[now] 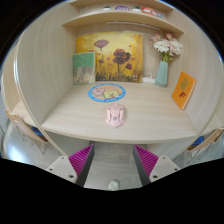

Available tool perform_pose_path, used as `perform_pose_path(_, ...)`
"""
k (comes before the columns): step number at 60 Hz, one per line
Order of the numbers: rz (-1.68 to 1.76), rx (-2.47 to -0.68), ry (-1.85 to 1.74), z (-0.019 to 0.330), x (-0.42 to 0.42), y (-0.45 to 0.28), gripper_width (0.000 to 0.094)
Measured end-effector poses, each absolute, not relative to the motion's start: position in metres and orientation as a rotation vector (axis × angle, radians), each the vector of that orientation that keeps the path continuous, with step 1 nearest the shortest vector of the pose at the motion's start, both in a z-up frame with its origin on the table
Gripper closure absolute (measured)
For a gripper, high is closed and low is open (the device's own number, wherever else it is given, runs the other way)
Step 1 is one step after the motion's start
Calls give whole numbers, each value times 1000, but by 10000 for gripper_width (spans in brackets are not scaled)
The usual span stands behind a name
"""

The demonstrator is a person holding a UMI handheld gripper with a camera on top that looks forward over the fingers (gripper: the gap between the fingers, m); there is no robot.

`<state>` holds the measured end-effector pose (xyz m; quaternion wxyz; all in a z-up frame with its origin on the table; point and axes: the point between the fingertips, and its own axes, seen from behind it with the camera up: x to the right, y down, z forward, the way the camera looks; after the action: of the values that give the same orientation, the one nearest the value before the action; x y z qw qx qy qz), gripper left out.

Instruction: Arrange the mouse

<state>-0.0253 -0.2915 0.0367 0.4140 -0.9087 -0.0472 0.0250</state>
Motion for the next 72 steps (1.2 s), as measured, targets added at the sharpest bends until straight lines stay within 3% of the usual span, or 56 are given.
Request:
perform_pose_path(23, 55, -2311, -81, 3, -42, -143, 165)
perform_pose_path(41, 23, -2375, -5, -18, -36, -117, 185)
perform_pose_path(48, 14, -2356, -13, -18, -33, -112, 412)
perform_pose_path(59, -34, -2384, 4, -18, -33, -113, 546)
perform_pose_path(67, -48, -2436, 33, -15, -32, -118, 553)
perform_pose_path(72, -69, -2424, 44, 10, -30, -122, 550)
